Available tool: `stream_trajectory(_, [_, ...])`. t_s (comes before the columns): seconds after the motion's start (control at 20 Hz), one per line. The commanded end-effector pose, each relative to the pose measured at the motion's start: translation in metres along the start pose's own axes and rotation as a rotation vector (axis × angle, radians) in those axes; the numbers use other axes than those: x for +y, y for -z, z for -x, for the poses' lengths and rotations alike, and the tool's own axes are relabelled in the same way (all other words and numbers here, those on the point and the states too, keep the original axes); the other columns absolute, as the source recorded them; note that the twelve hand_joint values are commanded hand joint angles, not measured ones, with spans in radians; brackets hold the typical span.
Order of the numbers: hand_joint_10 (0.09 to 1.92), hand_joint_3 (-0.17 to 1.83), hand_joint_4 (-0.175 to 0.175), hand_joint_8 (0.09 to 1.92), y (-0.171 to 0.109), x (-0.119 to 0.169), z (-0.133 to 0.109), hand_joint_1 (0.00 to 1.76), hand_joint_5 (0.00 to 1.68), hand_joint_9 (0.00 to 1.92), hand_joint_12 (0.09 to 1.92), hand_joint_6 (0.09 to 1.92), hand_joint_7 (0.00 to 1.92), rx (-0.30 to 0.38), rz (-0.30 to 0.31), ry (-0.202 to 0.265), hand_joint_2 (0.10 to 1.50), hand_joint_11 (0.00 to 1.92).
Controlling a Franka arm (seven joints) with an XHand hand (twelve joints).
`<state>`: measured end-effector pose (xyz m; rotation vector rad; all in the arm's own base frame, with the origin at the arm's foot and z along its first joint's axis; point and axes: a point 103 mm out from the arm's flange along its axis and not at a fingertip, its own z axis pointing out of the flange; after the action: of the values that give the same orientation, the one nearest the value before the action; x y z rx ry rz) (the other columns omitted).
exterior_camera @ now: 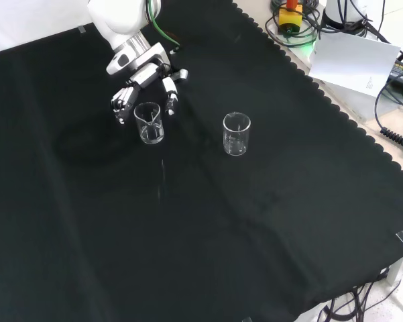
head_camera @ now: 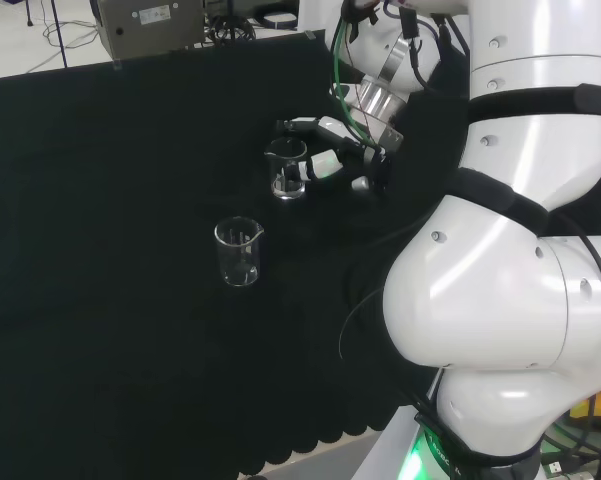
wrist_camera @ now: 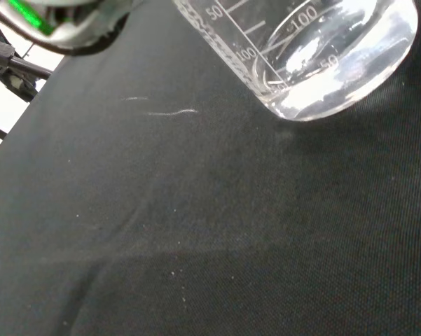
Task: Pick up the beaker on the right.
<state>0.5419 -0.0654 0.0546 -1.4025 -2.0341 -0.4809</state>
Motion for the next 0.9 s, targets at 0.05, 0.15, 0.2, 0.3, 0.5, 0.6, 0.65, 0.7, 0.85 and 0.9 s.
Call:
stream_trajectory(0.05, [0.62,0.59,-0.017,0.63,-0.005,0.002,0.002,0.85,0.42,0.34,1.41,0.09,0.22,0.034,0.012,0.004,0.52,0.00])
stream_trajectory(0.15, [0.62,0.60,-0.017,0.63,-0.006,0.002,0.002,0.86,0.42,0.35,1.41,0.09,0.23,0.045,0.022,0.006,0.52,0.00])
stream_trajectory(0.2, [0.62,0.60,-0.017,0.63,-0.006,0.002,0.003,0.87,0.43,0.37,1.42,0.09,0.25,0.052,0.027,0.007,0.52,0.00])
stream_trajectory(0.3, [0.61,0.62,-0.017,0.63,-0.007,0.003,0.002,0.90,0.44,0.41,1.42,0.09,0.28,0.084,0.033,0.004,0.51,0.01])
stream_trajectory(0.5, [0.60,0.64,-0.020,0.63,-0.009,0.006,0.003,0.95,0.46,0.49,1.40,0.09,0.33,0.132,0.029,0.014,0.50,0.08])
stream_trajectory(0.6, [0.59,0.65,-0.020,0.63,-0.010,0.009,0.005,0.95,0.46,0.50,1.40,0.09,0.33,0.143,0.012,0.020,0.50,0.09])
stream_trajectory(0.65, [0.59,0.65,-0.019,0.63,-0.013,0.009,-0.003,0.95,0.45,0.49,1.40,0.09,0.32,0.150,0.000,0.024,0.50,0.09])
stream_trajectory(0.7, [0.58,0.66,-0.018,0.62,-0.015,0.010,-0.004,0.96,0.43,0.48,1.40,0.09,0.30,0.155,-0.009,0.025,0.50,0.09])
stream_trajectory(0.85, [0.56,0.67,-0.016,0.61,-0.016,0.013,-0.003,0.96,0.40,0.44,1.39,0.09,0.26,0.161,-0.027,0.027,0.49,0.07])
stream_trajectory(0.9, [0.56,0.67,-0.016,0.61,-0.016,0.013,-0.002,0.96,0.40,0.43,1.39,0.09,0.26,0.165,-0.029,0.027,0.49,0.06])
